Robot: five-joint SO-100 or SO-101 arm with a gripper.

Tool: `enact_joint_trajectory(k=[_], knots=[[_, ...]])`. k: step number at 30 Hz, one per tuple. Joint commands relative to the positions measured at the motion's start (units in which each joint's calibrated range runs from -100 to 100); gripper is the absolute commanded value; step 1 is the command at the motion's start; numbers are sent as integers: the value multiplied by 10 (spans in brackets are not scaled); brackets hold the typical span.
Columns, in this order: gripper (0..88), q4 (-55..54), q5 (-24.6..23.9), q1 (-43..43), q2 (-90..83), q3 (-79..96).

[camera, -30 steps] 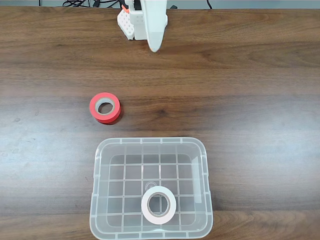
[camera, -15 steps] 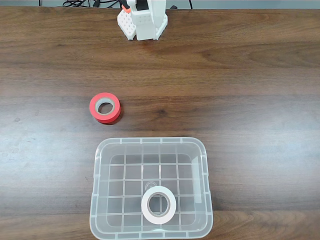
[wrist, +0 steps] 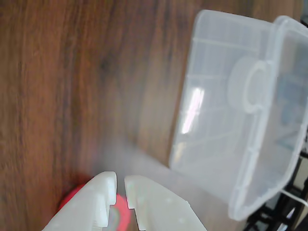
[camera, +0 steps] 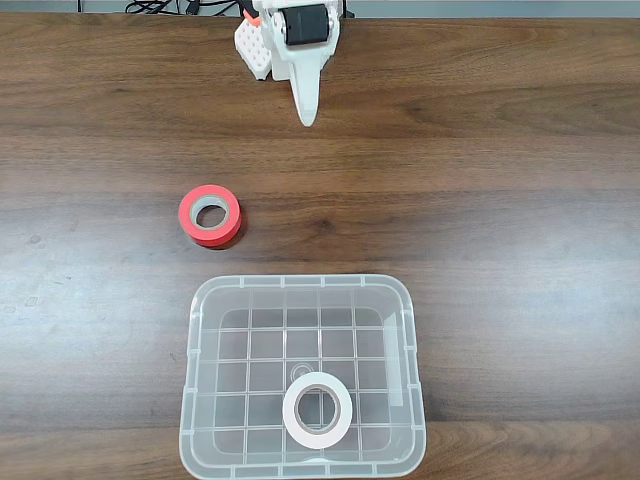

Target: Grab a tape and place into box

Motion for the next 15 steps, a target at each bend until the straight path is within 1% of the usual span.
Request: enact_joint_trajectory(k=[1,4,10,15], knots=[[13,-27,-15,4,-119,115],[13,-29,-34,14,-118,148],[13,-28,-33,42,-116,213],[13,-28,-30,44,-116,215]])
